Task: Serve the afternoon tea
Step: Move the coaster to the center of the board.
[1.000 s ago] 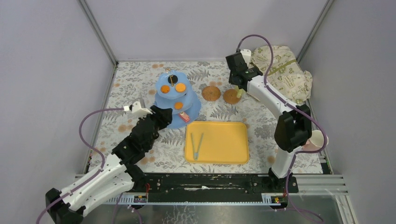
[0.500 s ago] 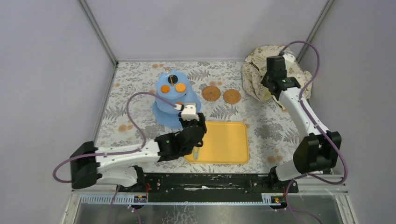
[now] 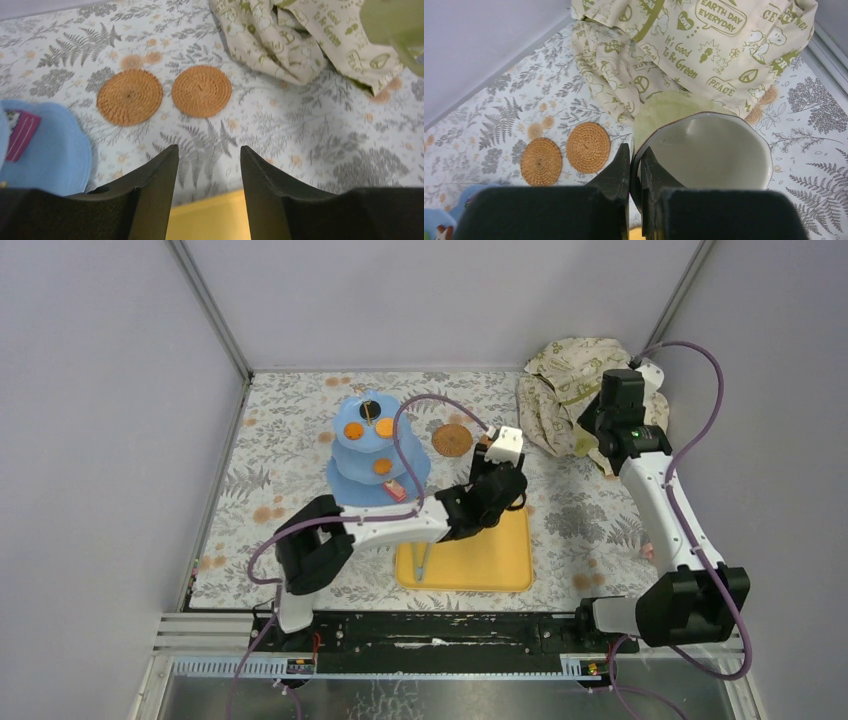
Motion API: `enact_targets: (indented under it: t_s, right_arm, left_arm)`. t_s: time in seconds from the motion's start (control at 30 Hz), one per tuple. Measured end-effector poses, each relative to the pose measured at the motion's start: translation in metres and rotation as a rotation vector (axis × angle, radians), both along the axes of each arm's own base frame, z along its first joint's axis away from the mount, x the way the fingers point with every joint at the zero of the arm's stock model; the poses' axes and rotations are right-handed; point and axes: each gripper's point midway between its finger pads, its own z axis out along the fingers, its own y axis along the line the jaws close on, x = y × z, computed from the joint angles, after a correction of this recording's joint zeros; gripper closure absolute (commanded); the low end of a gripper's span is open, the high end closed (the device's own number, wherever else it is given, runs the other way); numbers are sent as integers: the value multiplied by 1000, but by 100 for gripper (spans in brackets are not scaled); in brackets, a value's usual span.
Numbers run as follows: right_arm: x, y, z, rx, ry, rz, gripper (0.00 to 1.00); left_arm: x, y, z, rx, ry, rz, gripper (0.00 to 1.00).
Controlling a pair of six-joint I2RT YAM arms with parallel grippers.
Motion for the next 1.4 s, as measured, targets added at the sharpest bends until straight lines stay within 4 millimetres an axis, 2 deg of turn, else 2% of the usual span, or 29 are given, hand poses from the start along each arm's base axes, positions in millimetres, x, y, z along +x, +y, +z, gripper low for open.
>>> enact_targets:
  t_s: [0.03,0.17,0.3,0.37,0.5,0.7,1.03,1.4]
  right_arm:
    - [-1,1,3,5,-12,3,100]
    - [-5,5,13,26,-55,17,100]
    - [-7,9,13,47,-73,33,100]
    - [-8,12,9,60,-72,44,100]
    - [-8,17,-2,80,-59,62,100]
    - [-9,23,-13,100,-48,89,100]
    - [-7,28,-11,114,-76,113,100]
    - [-9,31,-22,123,-56,126,100]
  left_arm:
    - [13,-6,-1,-8,5,2,44]
    - [58,-9,-9,-33,36,29,44]
    - [112,3,-24,-55,76,89,44]
    - [132,12,-34,-64,100,119,44]
    - [167,29,-54,-97,155,176,44]
    - [202,44,-71,-161,224,225,45]
    - [225,63,-103,-223,348,287,46]
    - [208,72,-123,-181,452,341,46]
